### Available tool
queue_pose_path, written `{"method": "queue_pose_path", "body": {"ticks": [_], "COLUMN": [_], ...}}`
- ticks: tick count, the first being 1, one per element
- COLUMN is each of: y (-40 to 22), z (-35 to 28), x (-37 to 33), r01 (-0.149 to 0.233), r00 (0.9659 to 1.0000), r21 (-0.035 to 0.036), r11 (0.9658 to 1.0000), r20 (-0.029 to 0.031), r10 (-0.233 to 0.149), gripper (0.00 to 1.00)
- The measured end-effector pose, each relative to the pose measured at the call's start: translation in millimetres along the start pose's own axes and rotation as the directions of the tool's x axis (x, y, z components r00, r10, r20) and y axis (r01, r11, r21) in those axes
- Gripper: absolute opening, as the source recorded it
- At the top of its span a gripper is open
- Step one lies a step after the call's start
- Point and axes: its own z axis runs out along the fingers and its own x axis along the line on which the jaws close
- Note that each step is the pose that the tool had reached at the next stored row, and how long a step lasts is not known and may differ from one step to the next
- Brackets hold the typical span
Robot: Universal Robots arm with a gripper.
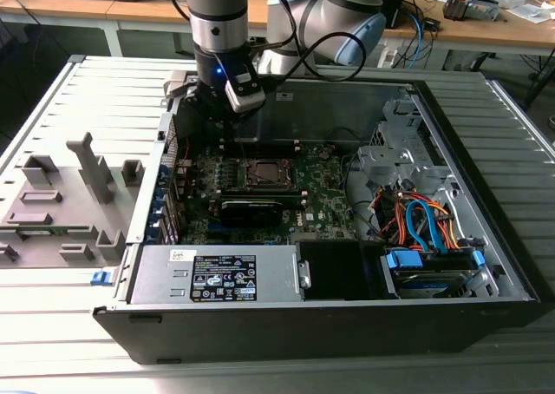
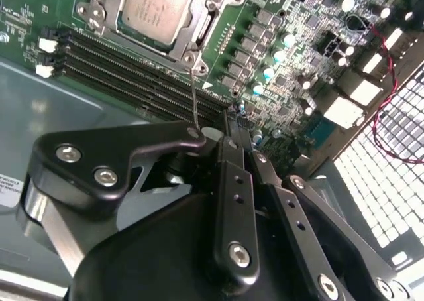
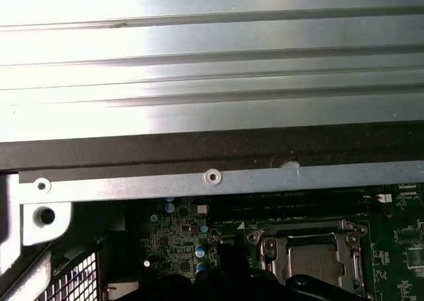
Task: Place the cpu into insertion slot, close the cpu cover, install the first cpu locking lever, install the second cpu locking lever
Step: 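Install the first cpu locking lever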
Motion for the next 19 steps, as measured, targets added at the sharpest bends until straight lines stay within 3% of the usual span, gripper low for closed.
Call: {"method": "queue_pose_path", "body": {"ticks": [19], "y": [0.4], "z": [1.1], "x": [-8.1], "r01": [0.001], "r00": [1.0000], "r21": [-0.0001], "r11": [1.0000], "r20": [0.0000], "r10": [-0.001], "gripper": [0.11]}}
